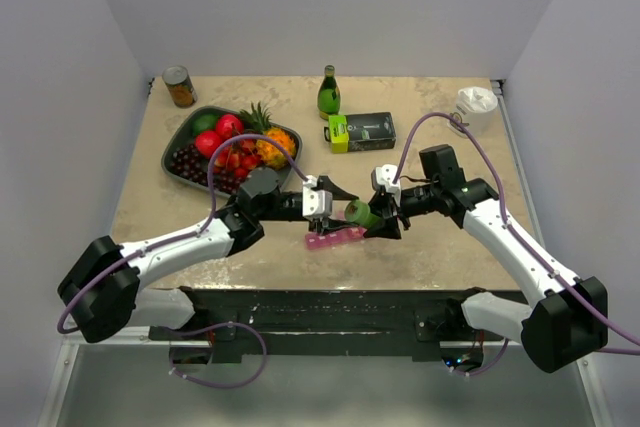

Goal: Sort the pills into containers

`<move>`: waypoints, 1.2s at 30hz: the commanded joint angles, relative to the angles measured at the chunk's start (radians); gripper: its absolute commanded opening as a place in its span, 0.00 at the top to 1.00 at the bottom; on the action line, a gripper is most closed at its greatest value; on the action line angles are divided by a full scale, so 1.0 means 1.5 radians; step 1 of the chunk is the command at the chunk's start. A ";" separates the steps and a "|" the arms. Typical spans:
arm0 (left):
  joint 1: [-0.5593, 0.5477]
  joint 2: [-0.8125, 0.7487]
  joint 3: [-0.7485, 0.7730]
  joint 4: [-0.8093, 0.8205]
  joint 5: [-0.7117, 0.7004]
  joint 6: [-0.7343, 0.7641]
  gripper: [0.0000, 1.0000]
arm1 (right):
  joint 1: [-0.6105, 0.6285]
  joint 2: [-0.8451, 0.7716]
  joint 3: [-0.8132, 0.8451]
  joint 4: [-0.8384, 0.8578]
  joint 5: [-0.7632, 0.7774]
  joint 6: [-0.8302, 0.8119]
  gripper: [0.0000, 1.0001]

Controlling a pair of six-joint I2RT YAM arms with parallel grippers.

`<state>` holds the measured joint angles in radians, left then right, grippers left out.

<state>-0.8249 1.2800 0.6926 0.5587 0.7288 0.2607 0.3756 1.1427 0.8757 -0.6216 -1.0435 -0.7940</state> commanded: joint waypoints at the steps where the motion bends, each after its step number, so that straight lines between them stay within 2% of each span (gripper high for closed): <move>1: -0.001 0.005 0.048 0.028 0.016 -0.150 1.00 | -0.001 -0.017 -0.001 0.032 -0.006 0.008 1.00; 2: -0.001 0.006 0.052 0.024 -0.004 -0.195 1.00 | -0.002 -0.017 -0.001 0.036 -0.002 0.012 1.00; 3: -0.001 0.006 0.069 -0.010 -0.028 -0.290 1.00 | -0.001 -0.018 -0.002 0.040 0.002 0.015 1.00; 5: -0.001 0.007 0.094 -0.071 -0.079 -0.377 1.00 | -0.002 -0.019 -0.003 0.043 0.005 0.019 1.00; 6: -0.001 0.006 0.111 -0.116 -0.091 -0.458 1.00 | -0.002 -0.019 -0.004 0.047 0.005 0.021 1.00; 8: -0.001 -0.003 0.116 -0.144 -0.141 -0.565 1.00 | -0.002 -0.017 -0.004 0.049 0.009 0.026 1.00; 9: -0.004 -0.009 0.110 -0.152 -0.158 -0.668 1.00 | -0.001 -0.015 -0.005 0.051 0.009 0.026 1.00; 12: -0.015 -0.038 0.105 -0.190 -0.238 -0.823 1.00 | -0.001 -0.014 -0.005 0.055 0.014 0.029 1.00; 15: -0.018 -0.062 0.114 -0.223 -0.279 -0.890 0.98 | -0.001 -0.015 -0.006 0.057 0.016 0.031 1.00; 16: -0.018 -0.067 0.117 -0.221 -0.279 -0.895 0.82 | -0.002 -0.015 -0.006 0.058 0.016 0.032 1.00; 18: -0.018 -0.065 0.133 -0.219 -0.260 -0.886 0.63 | -0.002 -0.016 -0.006 0.058 0.016 0.033 1.00; 19: -0.018 -0.061 0.141 -0.223 -0.252 -0.877 0.50 | -0.001 -0.017 -0.006 0.056 0.016 0.032 1.00; 22: -0.017 -0.062 0.152 -0.231 -0.225 -0.823 0.27 | -0.002 -0.019 -0.007 0.055 0.016 0.032 1.00; 25: -0.015 -0.076 0.159 -0.263 -0.212 -0.728 0.13 | -0.002 -0.019 -0.006 0.054 0.014 0.031 1.00; 29: -0.014 -0.099 0.183 -0.400 -0.266 -0.541 0.09 | -0.002 -0.019 -0.005 0.050 0.010 0.027 1.00; 32: -0.012 -0.132 0.164 -0.429 -0.301 -0.442 0.07 | -0.002 -0.019 -0.004 0.045 0.004 0.023 1.00; 36: -0.011 -0.189 0.126 -0.427 -0.300 -0.313 0.06 | -0.002 -0.018 -0.002 0.037 -0.003 0.013 1.00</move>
<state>-0.8448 1.0748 0.9142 -0.0525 0.3038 -0.4908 0.3729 1.1355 0.8646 -0.5701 -1.0126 -0.7437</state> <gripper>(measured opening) 0.931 0.548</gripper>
